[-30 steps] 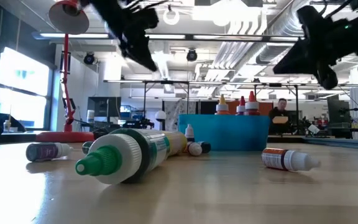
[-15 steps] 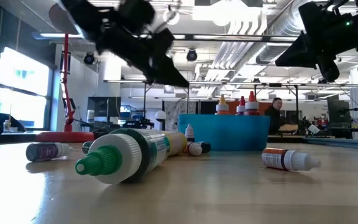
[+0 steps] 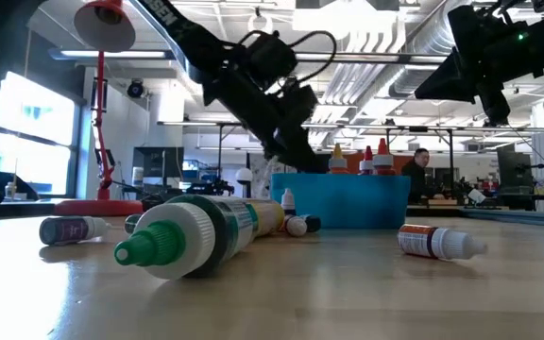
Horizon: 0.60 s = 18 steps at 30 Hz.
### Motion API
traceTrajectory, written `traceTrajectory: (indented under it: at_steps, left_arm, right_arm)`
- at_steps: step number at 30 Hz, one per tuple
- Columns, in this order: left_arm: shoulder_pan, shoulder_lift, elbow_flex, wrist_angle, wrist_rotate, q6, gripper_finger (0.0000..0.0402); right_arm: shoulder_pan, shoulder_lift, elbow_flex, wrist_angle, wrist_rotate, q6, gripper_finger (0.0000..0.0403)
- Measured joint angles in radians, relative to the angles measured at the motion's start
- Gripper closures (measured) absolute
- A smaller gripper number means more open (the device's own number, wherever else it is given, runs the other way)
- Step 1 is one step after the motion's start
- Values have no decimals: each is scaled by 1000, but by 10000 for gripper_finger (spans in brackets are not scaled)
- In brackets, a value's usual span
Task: Pick & Place food coloring
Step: Adjust the big yellow food coloring bottle in the blue bin
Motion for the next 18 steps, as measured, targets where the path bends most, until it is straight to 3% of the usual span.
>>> traceTrajectory:
  at_steps: [11,18]
  left_arm:
    - [0,67,26,-8,22,-25,402]
    - [0,116,26,109,83,-65,402]
  right_arm:
    - [-32,1,0,69,-26,-91,403]
    - [-32,1,0,74,-29,-92,403]
